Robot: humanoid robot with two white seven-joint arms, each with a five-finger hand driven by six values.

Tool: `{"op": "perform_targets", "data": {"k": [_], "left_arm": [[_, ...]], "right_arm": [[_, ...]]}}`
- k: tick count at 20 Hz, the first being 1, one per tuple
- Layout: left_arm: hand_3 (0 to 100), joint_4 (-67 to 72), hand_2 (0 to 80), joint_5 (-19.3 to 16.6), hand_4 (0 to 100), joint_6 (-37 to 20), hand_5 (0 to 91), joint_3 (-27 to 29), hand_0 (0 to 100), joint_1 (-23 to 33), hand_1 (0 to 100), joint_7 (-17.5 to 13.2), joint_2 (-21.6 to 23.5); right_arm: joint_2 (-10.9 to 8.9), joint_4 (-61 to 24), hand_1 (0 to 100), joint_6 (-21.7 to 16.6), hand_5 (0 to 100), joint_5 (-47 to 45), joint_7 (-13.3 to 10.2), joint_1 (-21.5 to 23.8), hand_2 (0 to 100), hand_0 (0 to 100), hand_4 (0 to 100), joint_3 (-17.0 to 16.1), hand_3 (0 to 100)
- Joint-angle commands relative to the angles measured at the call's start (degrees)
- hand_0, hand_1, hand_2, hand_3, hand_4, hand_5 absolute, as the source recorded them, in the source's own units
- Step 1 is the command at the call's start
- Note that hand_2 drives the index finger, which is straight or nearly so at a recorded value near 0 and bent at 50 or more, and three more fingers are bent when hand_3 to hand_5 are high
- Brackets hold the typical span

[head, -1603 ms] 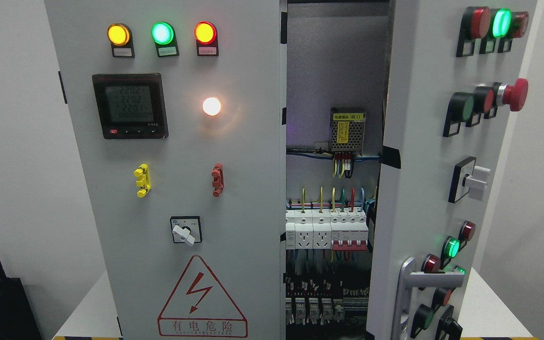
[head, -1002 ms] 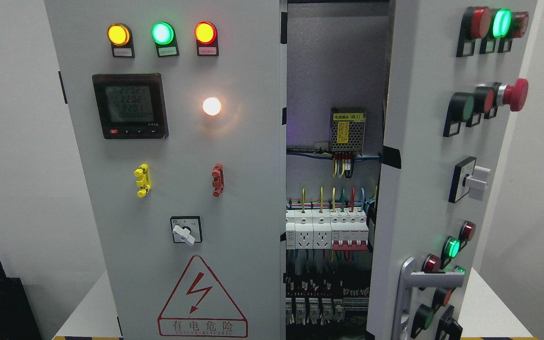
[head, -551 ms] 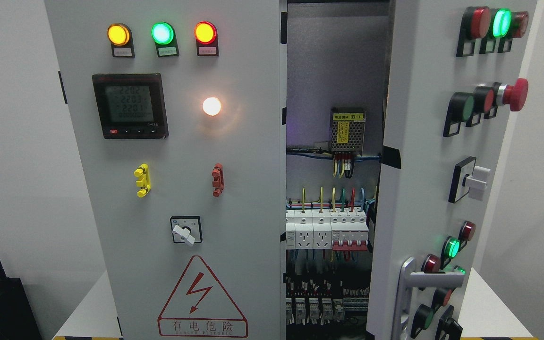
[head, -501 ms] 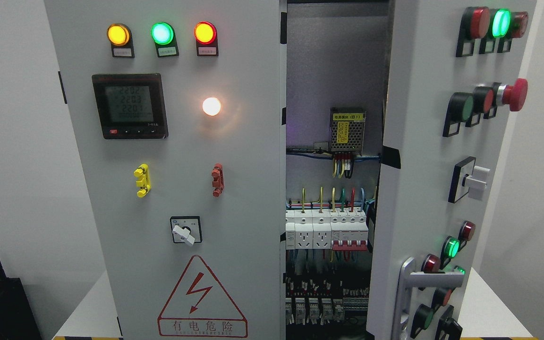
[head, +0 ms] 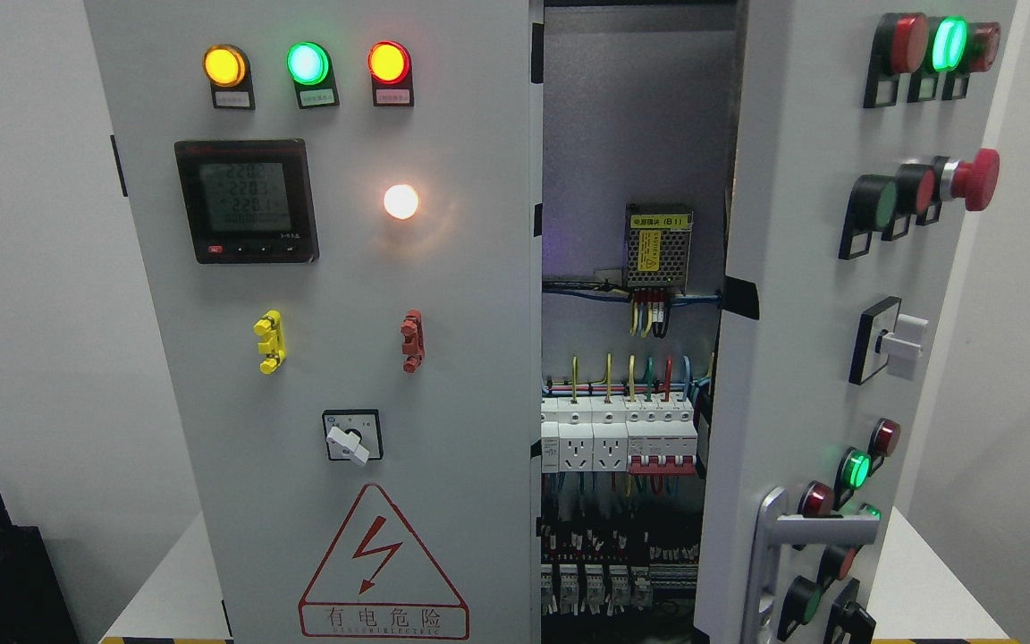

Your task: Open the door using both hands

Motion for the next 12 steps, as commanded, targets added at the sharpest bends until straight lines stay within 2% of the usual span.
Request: {"op": "perform_targets", "data": {"k": [1,4,9,12], "left_arm": [[0,-37.47,0.0,0.30,3,-0.26,0.0,-0.44,0,8.29,0,-0.15,4.53],[0,-46.52,0.0,0.83,3,-0.70,0.0,0.00,0,11.54,0,-0.23,5.67],[0,-57.08,0.0,5.48,3,-3.51,0.0,1.06,0,12.69,0,0.21,10.14],[0,-61.22,0.0,11.01,3,-4.21,0.0,2.46,0,12.69,0,0.21,14.62]], "right_arm": [[0.00,0.00,0,0.04,0,-0.02,-0.05,0.00,0,0,0,0.00,0],[0.00,0.00,0,0.04,0,-0.02,-0.05,0.00,0,0,0,0.00,0],[0.00,0.00,0,0.04,0,-0.02,-0.05,0.00,0,0,0,0.00,0],[0.00,0.00,0,0.04,0,-0.02,-0.05,0.00,0,0,0,0.00,0]]}}
